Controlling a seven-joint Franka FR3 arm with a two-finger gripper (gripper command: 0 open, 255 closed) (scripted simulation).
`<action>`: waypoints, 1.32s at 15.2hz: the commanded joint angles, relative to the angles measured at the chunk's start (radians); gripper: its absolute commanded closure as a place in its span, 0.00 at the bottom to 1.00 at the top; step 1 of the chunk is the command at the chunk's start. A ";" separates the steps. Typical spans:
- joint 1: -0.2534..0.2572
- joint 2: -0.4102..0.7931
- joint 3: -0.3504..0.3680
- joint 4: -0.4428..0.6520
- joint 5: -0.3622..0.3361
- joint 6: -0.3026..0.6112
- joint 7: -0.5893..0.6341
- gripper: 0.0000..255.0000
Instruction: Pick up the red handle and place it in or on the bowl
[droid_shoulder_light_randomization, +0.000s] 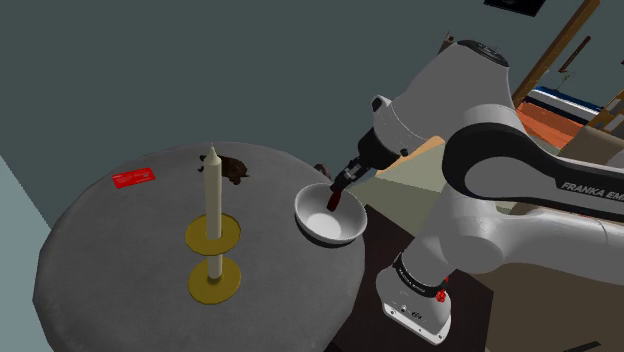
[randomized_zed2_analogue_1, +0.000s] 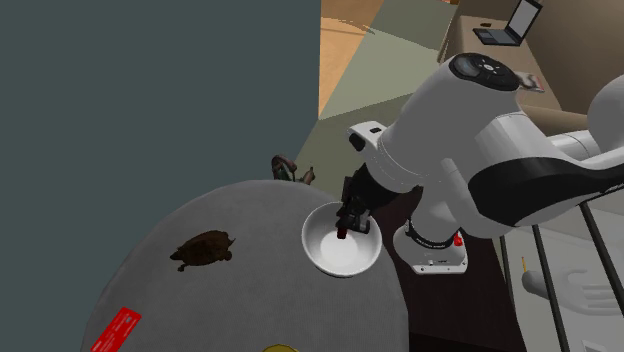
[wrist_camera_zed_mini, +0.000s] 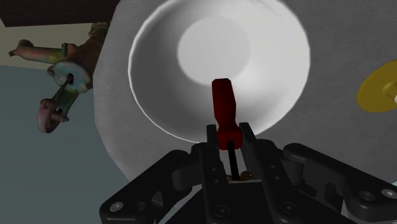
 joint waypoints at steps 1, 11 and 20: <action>0.000 0.000 0.000 0.000 0.000 0.000 0.000 1.00; -0.007 -0.037 -0.025 0.085 -0.023 -0.121 0.002 0.00; -0.009 -0.043 -0.031 0.109 -0.029 -0.151 0.002 0.00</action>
